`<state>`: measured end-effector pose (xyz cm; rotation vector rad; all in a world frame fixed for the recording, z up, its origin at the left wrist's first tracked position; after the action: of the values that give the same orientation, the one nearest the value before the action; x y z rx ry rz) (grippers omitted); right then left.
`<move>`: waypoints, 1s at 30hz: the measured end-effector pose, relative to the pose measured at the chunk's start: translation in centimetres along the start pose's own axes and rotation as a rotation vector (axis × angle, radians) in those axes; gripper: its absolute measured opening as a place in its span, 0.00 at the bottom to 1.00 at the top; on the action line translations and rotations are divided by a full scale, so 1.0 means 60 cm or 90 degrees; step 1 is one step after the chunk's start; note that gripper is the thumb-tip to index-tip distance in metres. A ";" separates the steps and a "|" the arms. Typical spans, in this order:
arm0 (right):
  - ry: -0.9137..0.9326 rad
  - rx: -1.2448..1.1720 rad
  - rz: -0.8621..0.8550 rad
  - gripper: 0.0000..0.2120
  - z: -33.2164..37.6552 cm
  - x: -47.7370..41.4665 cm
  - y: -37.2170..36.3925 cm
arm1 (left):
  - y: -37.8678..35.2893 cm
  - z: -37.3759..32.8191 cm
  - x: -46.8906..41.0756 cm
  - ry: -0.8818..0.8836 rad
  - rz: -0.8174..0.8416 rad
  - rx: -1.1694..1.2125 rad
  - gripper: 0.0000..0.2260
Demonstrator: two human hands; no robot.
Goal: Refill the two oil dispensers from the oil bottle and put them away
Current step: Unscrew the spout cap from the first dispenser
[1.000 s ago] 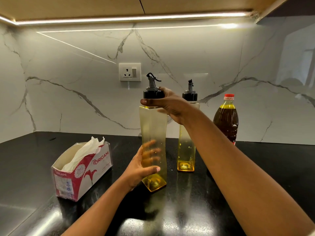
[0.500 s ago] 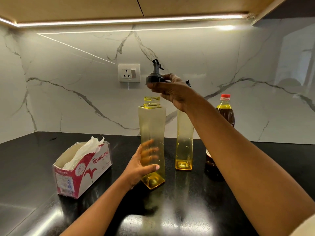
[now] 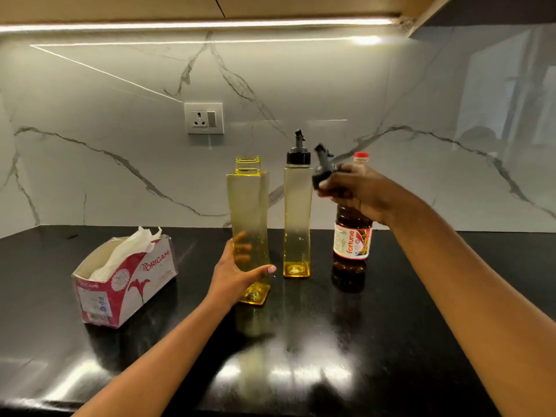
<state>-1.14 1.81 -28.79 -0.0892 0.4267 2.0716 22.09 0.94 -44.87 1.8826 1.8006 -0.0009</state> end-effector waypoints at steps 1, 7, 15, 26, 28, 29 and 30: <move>-0.034 0.015 0.011 0.12 -0.022 0.013 0.004 | -0.003 -0.002 0.002 0.000 -0.014 -0.002 0.44; -0.201 0.092 0.036 0.12 -0.152 0.054 0.011 | -0.011 -0.005 0.011 0.002 -0.058 -0.003 0.41; -0.333 0.246 0.014 0.20 -0.262 0.071 0.018 | -0.013 0.000 0.020 0.015 -0.062 -0.070 0.46; -0.401 0.313 -0.061 0.24 -0.301 0.117 0.086 | -0.025 -0.003 0.020 0.019 -0.044 -0.098 0.48; -0.395 0.318 -0.077 0.25 -0.303 0.124 0.097 | -0.026 -0.002 0.020 0.017 -0.044 -0.105 0.48; -0.391 0.318 -0.086 0.25 -0.304 0.128 0.102 | -0.026 -0.002 0.020 0.016 -0.045 -0.107 0.48; -0.387 0.317 -0.095 0.25 -0.306 0.130 0.107 | -0.025 -0.001 0.020 0.016 -0.047 -0.108 0.48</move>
<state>-12.63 -0.87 -46.09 0.7609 0.5169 1.6828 20.78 2.04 -45.78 1.7054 1.8247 0.1451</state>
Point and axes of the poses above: each hand's wrist, its own x-axis away from the middle knuckle, its own y-axis out of the back of the hand, z = x × y, the point moved 7 cm from there along -x, towards the middle knuckle, and after that the axes turned 14 degrees about z, right-handed, at the moved point
